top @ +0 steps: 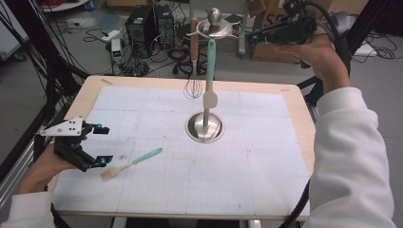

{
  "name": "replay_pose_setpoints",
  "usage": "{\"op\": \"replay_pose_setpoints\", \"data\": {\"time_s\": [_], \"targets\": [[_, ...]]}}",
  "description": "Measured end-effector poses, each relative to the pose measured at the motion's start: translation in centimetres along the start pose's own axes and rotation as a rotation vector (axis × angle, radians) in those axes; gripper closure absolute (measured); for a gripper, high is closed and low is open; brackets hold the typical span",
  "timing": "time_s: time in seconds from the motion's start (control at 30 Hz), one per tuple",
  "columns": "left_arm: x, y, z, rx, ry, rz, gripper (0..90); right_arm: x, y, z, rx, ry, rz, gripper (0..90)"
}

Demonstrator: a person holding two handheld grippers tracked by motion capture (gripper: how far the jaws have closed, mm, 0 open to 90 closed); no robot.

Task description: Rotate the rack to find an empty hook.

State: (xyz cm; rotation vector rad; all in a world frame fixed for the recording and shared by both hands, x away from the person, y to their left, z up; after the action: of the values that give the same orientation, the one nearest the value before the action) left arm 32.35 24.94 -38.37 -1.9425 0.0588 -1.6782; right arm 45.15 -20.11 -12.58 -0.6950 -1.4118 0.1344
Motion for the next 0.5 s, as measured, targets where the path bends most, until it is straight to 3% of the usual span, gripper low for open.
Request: {"op": "replay_pose_setpoints", "data": {"time_s": [0.5], "targets": [[0.0,0.1,0.0,0.000,0.001,-0.002,1.7,0.8,1.3,1.1,0.008,-0.018,-0.005,89.3]]}}
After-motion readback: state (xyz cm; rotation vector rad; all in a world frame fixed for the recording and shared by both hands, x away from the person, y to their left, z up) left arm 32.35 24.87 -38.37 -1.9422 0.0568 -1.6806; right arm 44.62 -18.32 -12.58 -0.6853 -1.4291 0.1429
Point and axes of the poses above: each handheld gripper's, and its own axes: y roughly forward along the jaws, x roughly out of its top, z roughly to its left, the point moved 6 cm from there along y, roughly forward along the jaws, and after that the axes turned 1 degree about -y, right-handed, at the moved point
